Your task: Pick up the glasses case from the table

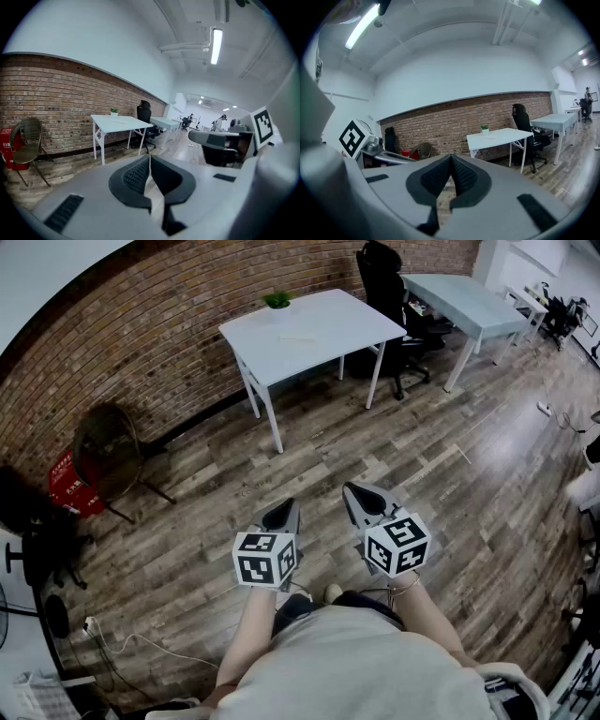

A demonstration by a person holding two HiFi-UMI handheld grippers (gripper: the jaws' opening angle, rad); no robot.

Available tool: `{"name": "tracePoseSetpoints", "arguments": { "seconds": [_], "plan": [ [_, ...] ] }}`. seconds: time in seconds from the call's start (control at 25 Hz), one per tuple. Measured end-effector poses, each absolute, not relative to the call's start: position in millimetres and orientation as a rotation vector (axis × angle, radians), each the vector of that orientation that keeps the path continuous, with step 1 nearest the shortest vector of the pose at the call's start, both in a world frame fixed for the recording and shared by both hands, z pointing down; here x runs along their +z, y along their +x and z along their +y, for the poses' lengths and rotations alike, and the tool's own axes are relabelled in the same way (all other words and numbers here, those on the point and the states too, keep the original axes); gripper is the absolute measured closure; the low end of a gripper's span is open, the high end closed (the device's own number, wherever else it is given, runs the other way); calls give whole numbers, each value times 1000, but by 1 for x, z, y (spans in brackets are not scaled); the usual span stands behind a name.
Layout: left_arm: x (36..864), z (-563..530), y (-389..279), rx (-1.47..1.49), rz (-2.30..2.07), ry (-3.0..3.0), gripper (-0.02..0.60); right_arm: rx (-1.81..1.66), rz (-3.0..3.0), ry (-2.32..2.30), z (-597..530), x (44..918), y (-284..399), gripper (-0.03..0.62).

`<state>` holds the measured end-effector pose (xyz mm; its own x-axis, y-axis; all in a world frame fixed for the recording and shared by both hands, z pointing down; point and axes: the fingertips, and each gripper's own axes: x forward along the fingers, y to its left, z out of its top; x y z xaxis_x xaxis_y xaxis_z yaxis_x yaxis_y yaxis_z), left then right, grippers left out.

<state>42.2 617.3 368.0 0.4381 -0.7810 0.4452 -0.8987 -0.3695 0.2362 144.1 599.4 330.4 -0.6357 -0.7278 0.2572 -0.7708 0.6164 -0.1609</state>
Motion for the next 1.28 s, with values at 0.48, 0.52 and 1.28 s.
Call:
{"name": "tracePoseSetpoints", "arguments": {
  "seconds": [0.48, 0.52, 1.28],
  "plan": [
    [362, 597, 40, 319, -1448, 2263, 569, 383, -2692, 1228, 590, 331, 148, 595],
    [361, 596, 41, 316, -1447, 2269, 569, 385, -2705, 1223, 590, 331, 148, 595],
    [392, 540, 38, 313, -1375, 2242, 571, 524, -2713, 1240, 531, 367, 142, 595]
  ]
}}
